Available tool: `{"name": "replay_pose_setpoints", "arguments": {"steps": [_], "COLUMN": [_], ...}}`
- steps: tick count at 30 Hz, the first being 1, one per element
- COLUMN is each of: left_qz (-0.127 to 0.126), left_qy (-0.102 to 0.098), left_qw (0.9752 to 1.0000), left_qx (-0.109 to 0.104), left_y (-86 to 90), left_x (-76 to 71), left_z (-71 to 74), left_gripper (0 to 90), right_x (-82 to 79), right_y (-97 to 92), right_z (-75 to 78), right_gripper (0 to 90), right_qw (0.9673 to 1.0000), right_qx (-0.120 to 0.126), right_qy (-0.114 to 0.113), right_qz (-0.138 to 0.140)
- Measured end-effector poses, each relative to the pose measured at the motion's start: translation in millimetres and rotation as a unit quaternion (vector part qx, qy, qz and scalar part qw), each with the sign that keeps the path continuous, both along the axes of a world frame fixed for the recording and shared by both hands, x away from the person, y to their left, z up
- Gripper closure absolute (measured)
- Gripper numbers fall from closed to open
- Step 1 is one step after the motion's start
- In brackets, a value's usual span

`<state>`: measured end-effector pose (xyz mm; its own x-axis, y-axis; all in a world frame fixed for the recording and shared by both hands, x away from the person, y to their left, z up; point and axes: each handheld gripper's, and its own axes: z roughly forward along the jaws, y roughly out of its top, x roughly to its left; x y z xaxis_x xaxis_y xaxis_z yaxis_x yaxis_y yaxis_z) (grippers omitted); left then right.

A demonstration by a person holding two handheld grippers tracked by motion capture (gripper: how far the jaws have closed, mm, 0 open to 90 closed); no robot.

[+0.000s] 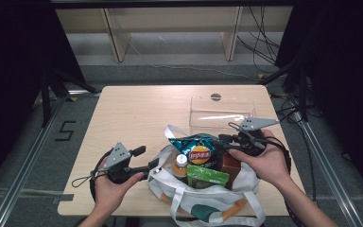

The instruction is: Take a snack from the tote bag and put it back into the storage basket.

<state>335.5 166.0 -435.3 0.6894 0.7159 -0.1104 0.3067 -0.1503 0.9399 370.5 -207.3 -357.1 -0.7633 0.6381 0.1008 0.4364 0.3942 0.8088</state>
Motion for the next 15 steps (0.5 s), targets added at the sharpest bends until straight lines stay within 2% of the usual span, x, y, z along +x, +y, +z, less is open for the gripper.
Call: {"name": "replay_pose_setpoints", "arguments": {"steps": [1, 2, 3, 4, 5, 6, 7, 9, 10, 13, 14, 15], "left_qz": [0.0, -0.001, -0.001, -0.001, -0.002, -0.003, -0.003, -0.001, -0.001, -0.001, -0.001, -0.004], "left_qy": [0.0, 0.001, 0.001, 0.001, 0.001, 0.001, 0.001, 0.001, 0.0, 0.002, 0.002, 0.001], "left_qw": [1.0, 1.0, 1.0, 1.0, 1.0, 1.0, 1.0, 1.0, 1.0, 1.0, 1.0, 1.0], "left_qx": [0.001, 0.001, 0.001, 0.002, -0.001, -0.002, 0.0, 0.002, 0.002, 0.0, 0.001, -0.002], "left_y": [0.0, 0.0, -0.1, -0.3, -0.6, -0.8, -0.5, 0.0, 0.2, 0.0, -0.1, -0.3], "left_x": [-0.1, -0.2, -0.3, -0.3, -0.1, 0.1, -0.2, -0.3, -0.1, 0.2, 0.0, 0.2], "left_z": [0.0, 0.0, 0.0, -0.1, -0.5, -0.8, -0.5, -0.1, -0.1, -0.9, -0.9, -1.1], "left_gripper": [31.3, 31.4, 31.3, 31.3, 31.3, 31.3, 31.3, 31.3, 31.3, 31.3, 31.3, 31.3], "right_x": [2.4, 1.8, 3.0, 5.4, 4.2, 5.7, 5.4, 5.1, 4.8, 5.7, 5.2, 5.3], "right_y": [0.4, 2.8, 3.5, 3.8, 6.3, 5.8, 7.1, 6.5, 6.9, 6.6, 8.4, 8.4], "right_z": [0.5, 0.8, 1.2, 1.6, 1.5, 2.8, 3.1, 3.8, 3.9, 4.0, 4.0, 3.9], "right_gripper": [67.4, 68.3, 70.5, 72.1, 74.1, 75.5, 76.9, 80.8, 82.5, 87.5, 88.2, 88.7], "right_qw": [0.9999, 1.0, 0.9999, 0.9998, 0.9999, 0.9995, 0.9996, 0.9993, 0.9994, 0.9991, 0.9996, 0.9996], "right_qx": [-0.008, -0.002, -0.011, -0.018, -0.016, -0.029, -0.029, -0.036, -0.035, -0.041, -0.028, -0.028], "right_qy": [-0.009, 0.001, 0.003, -0.005, 0.004, -0.007, -0.003, 0.0, 0.005, -0.001, 0.001, 0.001], "right_qz": [0.005, -0.003, 0.0, 0.006, -0.001, 0.004, -0.007, 0.002, 0.001, 0.006, -0.004, -0.003]}}
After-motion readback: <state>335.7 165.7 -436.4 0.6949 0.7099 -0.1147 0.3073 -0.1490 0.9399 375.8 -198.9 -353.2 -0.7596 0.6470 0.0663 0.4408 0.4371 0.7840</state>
